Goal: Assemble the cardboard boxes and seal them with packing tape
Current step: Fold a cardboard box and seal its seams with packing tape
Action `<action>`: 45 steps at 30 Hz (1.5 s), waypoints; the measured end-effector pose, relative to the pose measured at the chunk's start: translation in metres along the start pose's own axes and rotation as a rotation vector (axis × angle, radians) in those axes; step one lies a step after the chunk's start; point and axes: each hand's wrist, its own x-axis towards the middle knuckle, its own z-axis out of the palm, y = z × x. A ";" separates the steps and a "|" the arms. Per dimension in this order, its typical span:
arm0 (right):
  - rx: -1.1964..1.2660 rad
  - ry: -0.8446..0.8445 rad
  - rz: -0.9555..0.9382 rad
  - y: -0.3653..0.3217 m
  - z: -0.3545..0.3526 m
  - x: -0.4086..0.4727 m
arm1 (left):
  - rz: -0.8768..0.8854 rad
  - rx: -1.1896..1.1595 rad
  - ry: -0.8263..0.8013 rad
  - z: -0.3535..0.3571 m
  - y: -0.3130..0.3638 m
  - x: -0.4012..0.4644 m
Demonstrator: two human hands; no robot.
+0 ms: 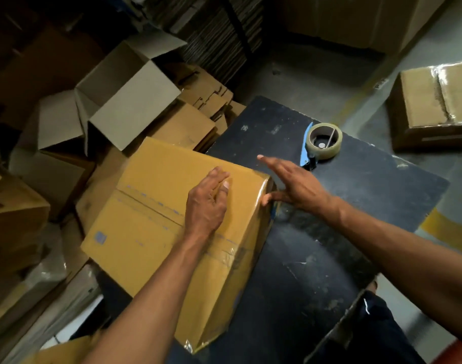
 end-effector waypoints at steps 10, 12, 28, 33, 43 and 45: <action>-0.332 -0.049 -0.458 -0.109 0.062 -0.039 | -0.059 0.047 0.101 -0.083 -0.087 -0.186; -0.366 -0.018 -0.495 -0.104 0.070 -0.040 | -0.017 0.027 0.024 -0.089 -0.104 -0.211; -0.464 -0.171 -0.621 -0.171 0.120 -0.094 | 0.561 0.572 -0.112 -0.087 -0.155 -0.246; -0.488 -0.215 -0.674 -0.161 0.114 -0.092 | 0.528 0.552 -0.080 -0.084 -0.156 -0.247; -0.462 -0.187 -0.616 -0.188 0.135 -0.107 | 0.500 0.560 -0.074 -0.076 -0.150 -0.251; -0.503 -0.236 -0.655 -0.182 0.132 -0.106 | 0.498 0.564 -0.082 -0.076 -0.150 -0.251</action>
